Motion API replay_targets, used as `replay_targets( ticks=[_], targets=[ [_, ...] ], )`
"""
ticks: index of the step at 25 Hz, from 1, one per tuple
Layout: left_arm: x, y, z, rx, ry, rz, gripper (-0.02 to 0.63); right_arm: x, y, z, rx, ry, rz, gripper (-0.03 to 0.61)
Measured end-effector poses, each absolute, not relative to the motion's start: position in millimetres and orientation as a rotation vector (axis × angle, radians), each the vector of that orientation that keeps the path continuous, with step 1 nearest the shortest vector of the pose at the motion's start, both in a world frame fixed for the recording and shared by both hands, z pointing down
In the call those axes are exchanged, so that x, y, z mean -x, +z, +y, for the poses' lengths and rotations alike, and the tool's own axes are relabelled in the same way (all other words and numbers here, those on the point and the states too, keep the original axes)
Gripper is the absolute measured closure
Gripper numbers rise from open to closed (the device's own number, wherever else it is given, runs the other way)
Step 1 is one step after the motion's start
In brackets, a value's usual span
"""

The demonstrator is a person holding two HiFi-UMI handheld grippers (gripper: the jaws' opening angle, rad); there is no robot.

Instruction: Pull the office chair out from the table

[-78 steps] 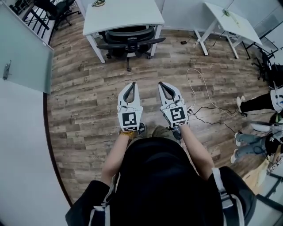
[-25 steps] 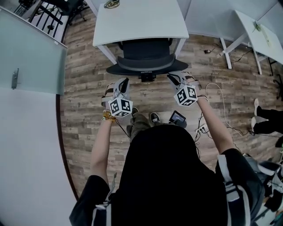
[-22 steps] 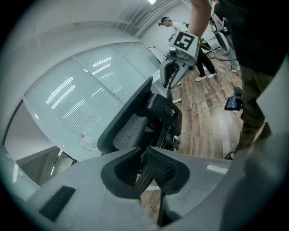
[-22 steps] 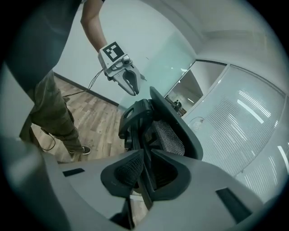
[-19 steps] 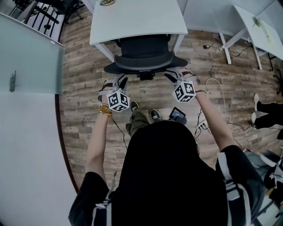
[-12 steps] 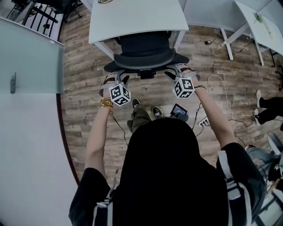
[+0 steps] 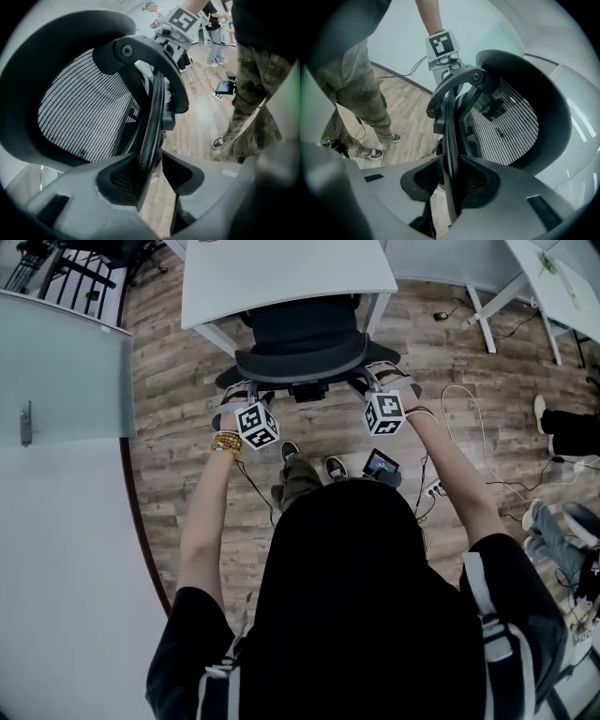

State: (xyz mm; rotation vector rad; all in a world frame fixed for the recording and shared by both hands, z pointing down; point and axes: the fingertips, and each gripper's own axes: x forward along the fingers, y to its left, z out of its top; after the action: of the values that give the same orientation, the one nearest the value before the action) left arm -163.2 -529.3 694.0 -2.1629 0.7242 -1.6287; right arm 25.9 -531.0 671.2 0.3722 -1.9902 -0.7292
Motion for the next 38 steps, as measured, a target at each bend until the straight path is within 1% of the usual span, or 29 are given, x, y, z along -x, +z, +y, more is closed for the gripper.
replay_targets(
  ticks=[1,2,14,23,32,38],
  targets=[
    [163,695,-532,2.172,-1.635,0.731,0.443,-24,673,-532,-0.365,-0.723,-1.988,0.483],
    [163,696,-534,2.181,-1.642,0.735,0.467,-22,674,-532,-0.361,-0.714,-1.989,0.482],
    [160,706,-534,2.191,-1.753,0.67,0.474,-22,678,-535,-0.4,-0.547,-1.994,0.479],
    [158,710,-528,2.178,-1.83,0.641,0.484,-23,684,-536,-0.475,-0.45,-1.921,0.46],
    [143,714,-526,2.179,-1.852,0.62,0.492,-38,686,-541,-0.467,-0.424,-1.906,0.46],
    [144,716,-526,2.163,-1.882,0.621,0.492,-34,685,-539,-0.454,-0.399,-1.893,0.462]
  ],
)
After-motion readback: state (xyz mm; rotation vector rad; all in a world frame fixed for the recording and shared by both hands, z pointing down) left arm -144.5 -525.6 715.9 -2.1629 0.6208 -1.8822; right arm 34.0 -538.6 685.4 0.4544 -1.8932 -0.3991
